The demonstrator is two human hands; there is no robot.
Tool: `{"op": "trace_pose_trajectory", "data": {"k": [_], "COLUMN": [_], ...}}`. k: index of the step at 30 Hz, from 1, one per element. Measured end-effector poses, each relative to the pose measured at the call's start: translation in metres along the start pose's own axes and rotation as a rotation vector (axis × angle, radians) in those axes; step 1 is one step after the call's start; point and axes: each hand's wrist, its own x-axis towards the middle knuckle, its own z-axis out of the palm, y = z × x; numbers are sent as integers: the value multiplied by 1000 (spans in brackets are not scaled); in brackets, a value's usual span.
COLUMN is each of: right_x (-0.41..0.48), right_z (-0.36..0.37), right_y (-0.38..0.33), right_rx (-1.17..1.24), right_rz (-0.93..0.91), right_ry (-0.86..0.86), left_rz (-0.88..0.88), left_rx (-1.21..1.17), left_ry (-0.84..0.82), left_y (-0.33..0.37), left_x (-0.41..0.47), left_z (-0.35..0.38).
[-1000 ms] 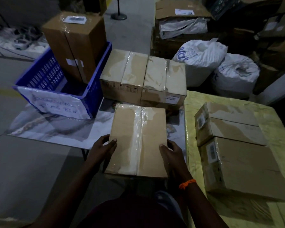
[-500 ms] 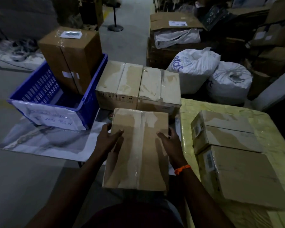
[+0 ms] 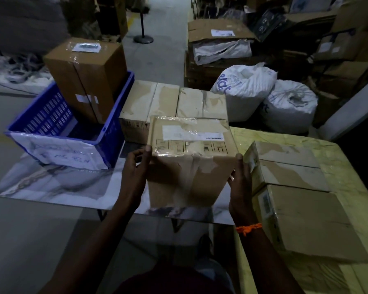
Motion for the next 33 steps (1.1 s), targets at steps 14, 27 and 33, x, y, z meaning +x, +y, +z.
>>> {"op": "trace_pose_trajectory", "data": {"k": [14,27,33], "right_x": [-15,9,-9], "right_z": [-31,-61,-29], "right_y": [14,15,-8], "right_rx": [-1,-113,-122], "right_rz": [5,-24,-131], "right_ry": [77,89,10], "left_rz": [-10,-28,215], "left_rx": [59,91,270], "left_ry": [-26,-83,7], "left_y": [-19,-19,-9], "left_x": [-25,-31,-20], "left_z": [20,52,7]}}
